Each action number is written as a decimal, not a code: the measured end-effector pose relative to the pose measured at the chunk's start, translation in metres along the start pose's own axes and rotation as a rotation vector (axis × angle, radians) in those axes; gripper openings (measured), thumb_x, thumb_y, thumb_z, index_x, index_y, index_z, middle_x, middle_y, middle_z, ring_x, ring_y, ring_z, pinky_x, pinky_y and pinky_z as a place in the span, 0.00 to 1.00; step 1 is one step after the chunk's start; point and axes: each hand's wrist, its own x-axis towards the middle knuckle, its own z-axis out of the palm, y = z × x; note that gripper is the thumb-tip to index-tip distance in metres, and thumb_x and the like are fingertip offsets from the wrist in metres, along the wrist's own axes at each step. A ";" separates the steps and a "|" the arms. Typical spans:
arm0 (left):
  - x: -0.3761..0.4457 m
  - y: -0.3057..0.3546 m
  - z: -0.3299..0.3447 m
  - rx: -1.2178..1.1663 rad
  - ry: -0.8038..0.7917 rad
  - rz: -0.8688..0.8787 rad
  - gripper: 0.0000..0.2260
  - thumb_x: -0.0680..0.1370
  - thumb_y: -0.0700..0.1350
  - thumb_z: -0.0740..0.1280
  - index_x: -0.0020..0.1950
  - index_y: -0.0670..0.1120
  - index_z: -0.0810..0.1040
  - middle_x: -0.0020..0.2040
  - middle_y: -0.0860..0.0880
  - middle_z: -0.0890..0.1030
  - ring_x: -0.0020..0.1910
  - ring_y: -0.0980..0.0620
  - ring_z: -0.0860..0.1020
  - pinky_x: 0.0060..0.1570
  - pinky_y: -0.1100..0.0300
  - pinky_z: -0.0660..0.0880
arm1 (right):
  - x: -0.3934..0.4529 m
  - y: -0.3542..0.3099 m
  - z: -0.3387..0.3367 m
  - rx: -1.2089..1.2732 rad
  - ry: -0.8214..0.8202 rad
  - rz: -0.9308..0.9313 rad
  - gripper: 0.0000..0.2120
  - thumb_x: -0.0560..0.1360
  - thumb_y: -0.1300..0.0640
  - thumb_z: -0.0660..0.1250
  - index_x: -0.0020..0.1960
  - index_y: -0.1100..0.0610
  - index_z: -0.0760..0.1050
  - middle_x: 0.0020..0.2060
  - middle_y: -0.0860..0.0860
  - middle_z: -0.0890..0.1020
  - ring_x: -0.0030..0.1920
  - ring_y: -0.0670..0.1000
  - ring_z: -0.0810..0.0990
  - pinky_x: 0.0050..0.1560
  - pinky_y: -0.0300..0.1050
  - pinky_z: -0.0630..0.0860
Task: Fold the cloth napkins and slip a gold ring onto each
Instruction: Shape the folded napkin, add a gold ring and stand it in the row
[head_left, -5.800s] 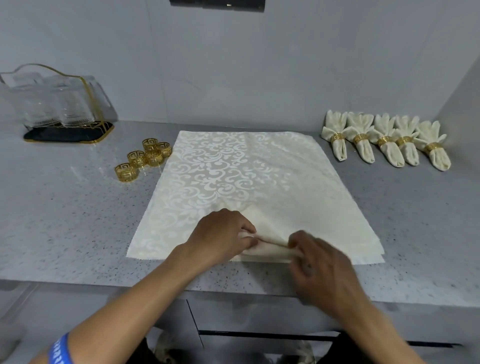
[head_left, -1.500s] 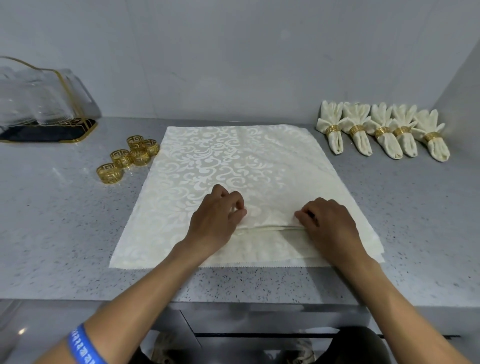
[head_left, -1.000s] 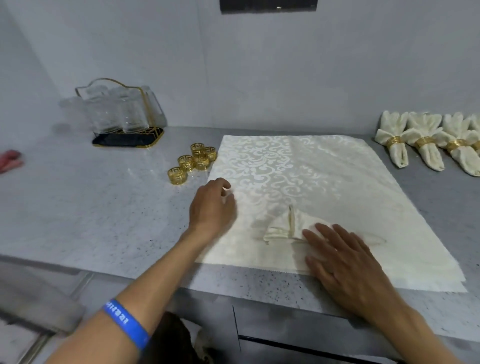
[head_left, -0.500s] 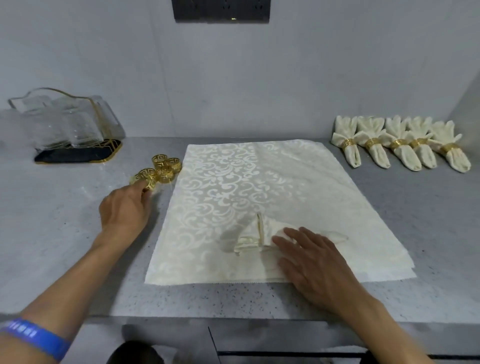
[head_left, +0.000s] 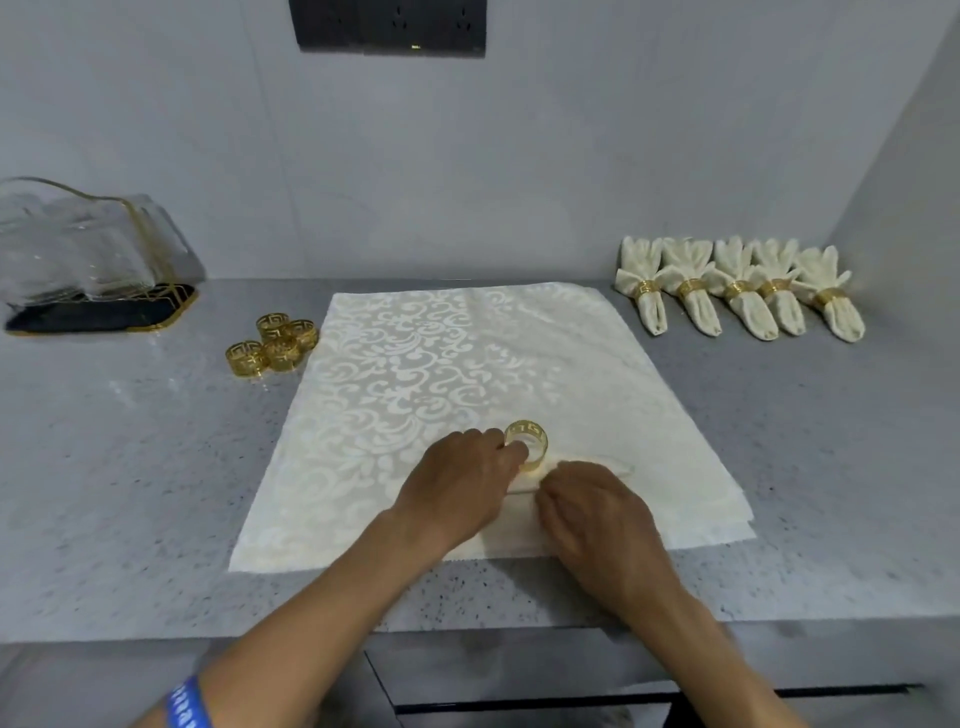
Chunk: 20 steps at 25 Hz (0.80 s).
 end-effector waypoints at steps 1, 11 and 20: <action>0.001 -0.001 0.001 -0.006 -0.001 0.007 0.04 0.72 0.43 0.74 0.45 0.47 0.81 0.34 0.48 0.77 0.27 0.47 0.74 0.29 0.60 0.62 | 0.002 0.001 -0.003 0.019 0.083 0.032 0.12 0.76 0.52 0.61 0.52 0.54 0.80 0.49 0.49 0.82 0.50 0.50 0.79 0.47 0.43 0.77; 0.001 -0.005 -0.022 -0.222 -0.285 -0.178 0.32 0.74 0.59 0.67 0.74 0.56 0.58 0.60 0.55 0.74 0.56 0.51 0.73 0.58 0.54 0.65 | 0.047 0.023 -0.005 0.183 -0.134 0.274 0.03 0.77 0.52 0.67 0.48 0.51 0.79 0.42 0.46 0.79 0.41 0.45 0.76 0.42 0.43 0.71; 0.024 0.009 -0.022 0.232 -0.396 -0.077 0.15 0.74 0.40 0.62 0.60 0.48 0.68 0.51 0.51 0.76 0.52 0.48 0.74 0.52 0.53 0.61 | 0.067 0.027 -0.013 0.495 -0.161 0.585 0.09 0.76 0.52 0.68 0.38 0.52 0.77 0.33 0.48 0.79 0.35 0.47 0.75 0.41 0.45 0.70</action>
